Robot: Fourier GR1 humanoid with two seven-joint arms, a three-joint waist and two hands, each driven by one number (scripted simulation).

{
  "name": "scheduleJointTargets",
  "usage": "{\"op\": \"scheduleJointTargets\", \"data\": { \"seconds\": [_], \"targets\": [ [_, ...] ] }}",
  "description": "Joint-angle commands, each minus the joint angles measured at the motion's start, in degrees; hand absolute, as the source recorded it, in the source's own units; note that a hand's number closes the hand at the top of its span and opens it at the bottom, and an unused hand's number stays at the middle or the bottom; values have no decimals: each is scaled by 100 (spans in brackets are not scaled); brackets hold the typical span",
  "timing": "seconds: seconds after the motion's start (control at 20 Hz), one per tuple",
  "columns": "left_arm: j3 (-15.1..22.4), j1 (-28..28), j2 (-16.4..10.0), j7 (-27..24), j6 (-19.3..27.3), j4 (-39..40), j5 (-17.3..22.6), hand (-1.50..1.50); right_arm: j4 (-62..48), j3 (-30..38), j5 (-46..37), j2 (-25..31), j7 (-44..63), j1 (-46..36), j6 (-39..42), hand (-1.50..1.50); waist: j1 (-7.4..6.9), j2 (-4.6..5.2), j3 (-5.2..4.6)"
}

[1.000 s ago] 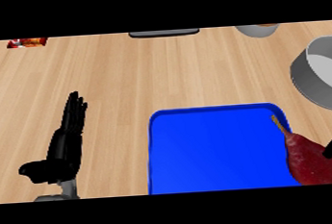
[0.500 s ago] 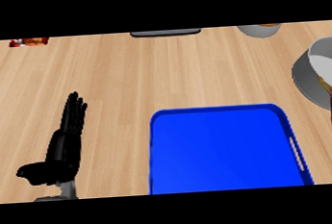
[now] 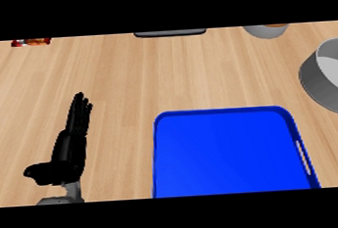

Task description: Pick the pear from the tray and place it in the pot

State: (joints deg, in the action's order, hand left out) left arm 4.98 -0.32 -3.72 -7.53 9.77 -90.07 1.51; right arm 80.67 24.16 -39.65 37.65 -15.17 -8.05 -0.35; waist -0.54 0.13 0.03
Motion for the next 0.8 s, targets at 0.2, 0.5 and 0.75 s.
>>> {"op": "scheduleJointTargets", "data": {
  "seconds": [0.2, 0.5, 0.75],
  "targets": [
    [130, 300, 123, -140, 20, -233, -88, 0, -2727, -69, -207, 508, -1325, -806, -110, 150, -64, 13, 6],
    [-196, -259, -113, 287, -110, -113, 62, 0, -4551, -343, -811, 686, -1231, -1855, -372, 150, -89, 31, 7],
    [-231, -447, -51, 91, -185, 320, 113, 0, -5515, -278, -1033, 964, -759, -1960, -166, -150, -141, 82, 16]
  ]
}}
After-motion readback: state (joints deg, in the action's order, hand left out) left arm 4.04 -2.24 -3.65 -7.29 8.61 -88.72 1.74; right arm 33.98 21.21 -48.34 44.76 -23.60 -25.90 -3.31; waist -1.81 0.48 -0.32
